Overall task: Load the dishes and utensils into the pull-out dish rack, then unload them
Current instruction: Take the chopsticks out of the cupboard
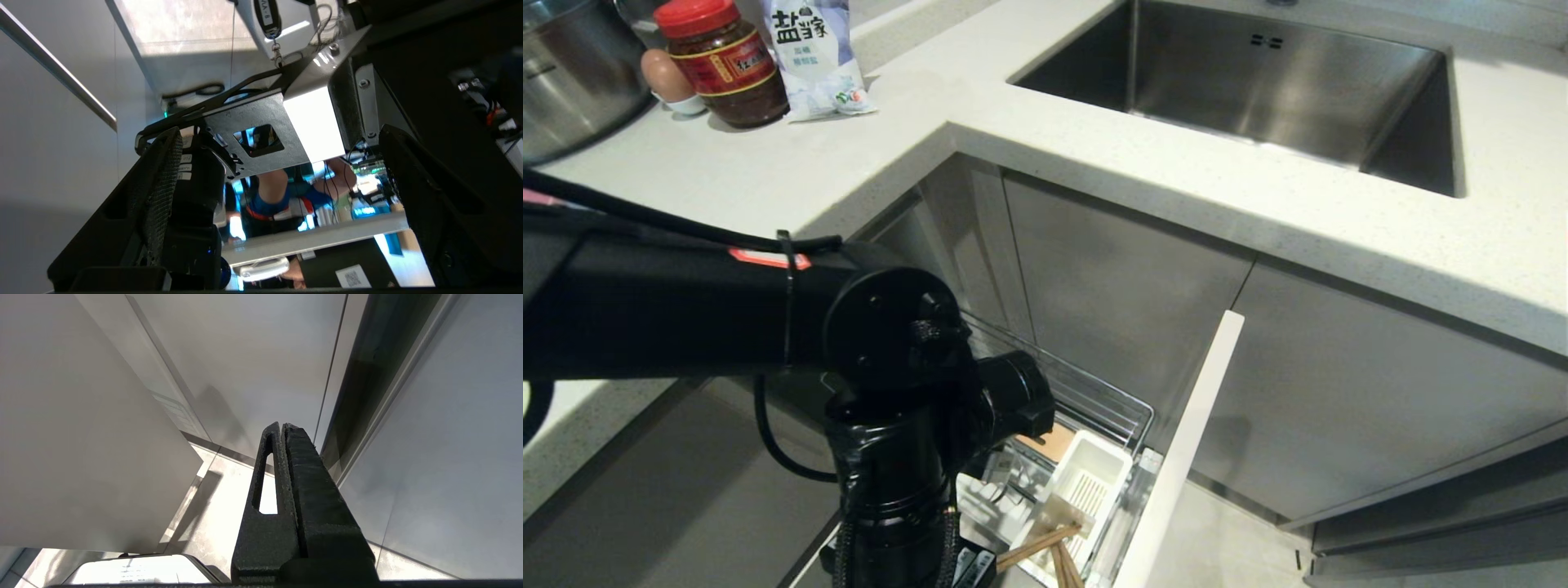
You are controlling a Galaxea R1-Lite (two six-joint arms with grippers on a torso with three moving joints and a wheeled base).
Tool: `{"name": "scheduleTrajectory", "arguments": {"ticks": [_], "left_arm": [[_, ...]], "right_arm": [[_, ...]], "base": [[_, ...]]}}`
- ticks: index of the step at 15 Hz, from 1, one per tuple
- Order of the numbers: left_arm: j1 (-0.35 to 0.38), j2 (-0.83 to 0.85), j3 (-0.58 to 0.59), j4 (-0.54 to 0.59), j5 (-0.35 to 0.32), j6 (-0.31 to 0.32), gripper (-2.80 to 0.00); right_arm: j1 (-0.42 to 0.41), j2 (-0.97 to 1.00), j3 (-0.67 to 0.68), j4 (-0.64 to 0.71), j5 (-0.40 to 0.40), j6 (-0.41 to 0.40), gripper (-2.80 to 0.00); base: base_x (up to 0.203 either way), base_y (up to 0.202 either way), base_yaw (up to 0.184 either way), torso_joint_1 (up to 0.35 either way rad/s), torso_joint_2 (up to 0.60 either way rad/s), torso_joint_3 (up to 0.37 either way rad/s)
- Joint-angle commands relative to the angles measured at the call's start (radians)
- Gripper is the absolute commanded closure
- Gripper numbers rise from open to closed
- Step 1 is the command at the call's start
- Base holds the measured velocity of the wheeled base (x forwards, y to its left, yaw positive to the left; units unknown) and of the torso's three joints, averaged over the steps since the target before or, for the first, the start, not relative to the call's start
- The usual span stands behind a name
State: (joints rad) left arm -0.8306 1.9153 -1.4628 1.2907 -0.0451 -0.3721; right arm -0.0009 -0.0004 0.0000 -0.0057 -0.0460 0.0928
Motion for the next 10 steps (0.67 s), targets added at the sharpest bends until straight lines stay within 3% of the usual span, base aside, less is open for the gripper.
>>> {"name": "scheduleTrajectory", "arguments": {"ticks": [1,10], "left_arm": [[0.016,0.101,-0.012,0.004,-0.003,-0.001,-2.80],[0.038,0.253,-0.095,-0.036,-0.018,-0.005,-2.80]], "right_arm": [[-0.001,-0.004,0.000,0.000,0.000,0.001,0.00],[-0.001,-0.004,0.000,0.000,0.000,0.001,0.00]], "base": [[0.000,0.000,0.000,0.000,0.00,0.000],[0.000,0.000,0.000,0.000,0.00,0.000]]}}
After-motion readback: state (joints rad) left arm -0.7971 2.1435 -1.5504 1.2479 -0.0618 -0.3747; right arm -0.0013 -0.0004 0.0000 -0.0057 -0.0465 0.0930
